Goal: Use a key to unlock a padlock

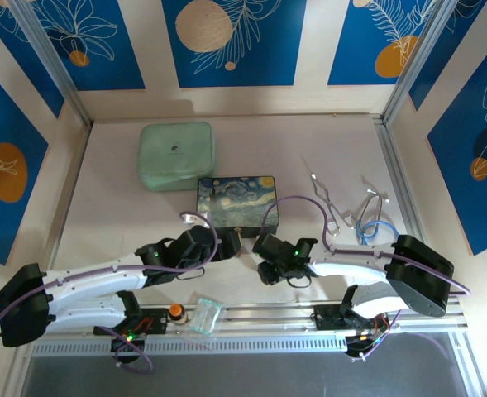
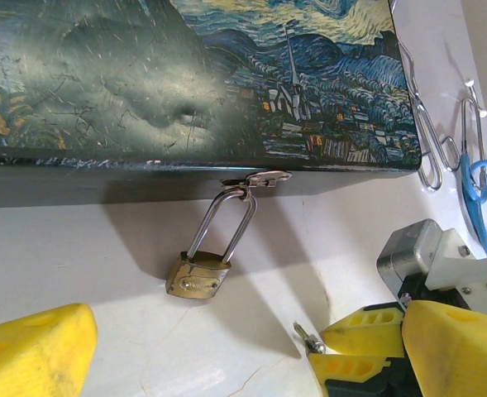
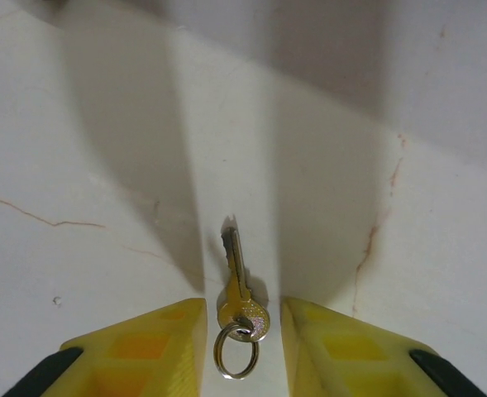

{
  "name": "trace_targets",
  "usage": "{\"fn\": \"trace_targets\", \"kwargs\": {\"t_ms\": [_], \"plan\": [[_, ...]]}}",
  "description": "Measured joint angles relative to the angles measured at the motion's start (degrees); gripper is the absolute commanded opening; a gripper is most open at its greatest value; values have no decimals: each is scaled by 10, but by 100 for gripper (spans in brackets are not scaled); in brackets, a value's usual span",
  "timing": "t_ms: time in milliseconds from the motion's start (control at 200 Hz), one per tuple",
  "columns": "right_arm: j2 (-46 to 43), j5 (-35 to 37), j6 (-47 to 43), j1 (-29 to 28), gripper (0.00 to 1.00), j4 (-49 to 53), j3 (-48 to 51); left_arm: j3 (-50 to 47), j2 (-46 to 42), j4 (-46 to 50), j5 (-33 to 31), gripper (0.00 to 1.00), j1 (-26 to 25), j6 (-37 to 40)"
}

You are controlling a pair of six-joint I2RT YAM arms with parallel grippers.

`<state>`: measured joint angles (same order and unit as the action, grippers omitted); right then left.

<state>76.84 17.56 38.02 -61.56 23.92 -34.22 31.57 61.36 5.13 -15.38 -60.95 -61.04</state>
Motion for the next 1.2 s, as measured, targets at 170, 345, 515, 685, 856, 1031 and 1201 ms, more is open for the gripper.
{"fn": "trace_targets", "kwargs": {"t_ms": [170, 345, 515, 685, 856, 1031, 1201], "plan": [[6, 21, 12, -13, 22, 3, -1, 0, 5, -3, -2, 95, 0, 0], [1, 35, 34, -16, 12, 2, 2, 0, 22, -13, -2, 95, 0, 3], [-29, 18, 40, 0, 9, -32, 31, 0, 26, -27, -1, 85, -1, 13], [-80, -30, 40, 49, 6, -59, 72, -9, 26, -78, 4, 68, -2, 14], [-125, -57, 40, 78, 6, -69, 84, -8, 32, -88, 18, 69, -5, 15], [-133, -66, 40, 87, 6, -79, 83, -15, 40, -105, 17, 67, -7, -39], [-133, -75, 44, 97, 5, -97, 83, -37, 40, -132, 1, 72, -19, -133]]}}
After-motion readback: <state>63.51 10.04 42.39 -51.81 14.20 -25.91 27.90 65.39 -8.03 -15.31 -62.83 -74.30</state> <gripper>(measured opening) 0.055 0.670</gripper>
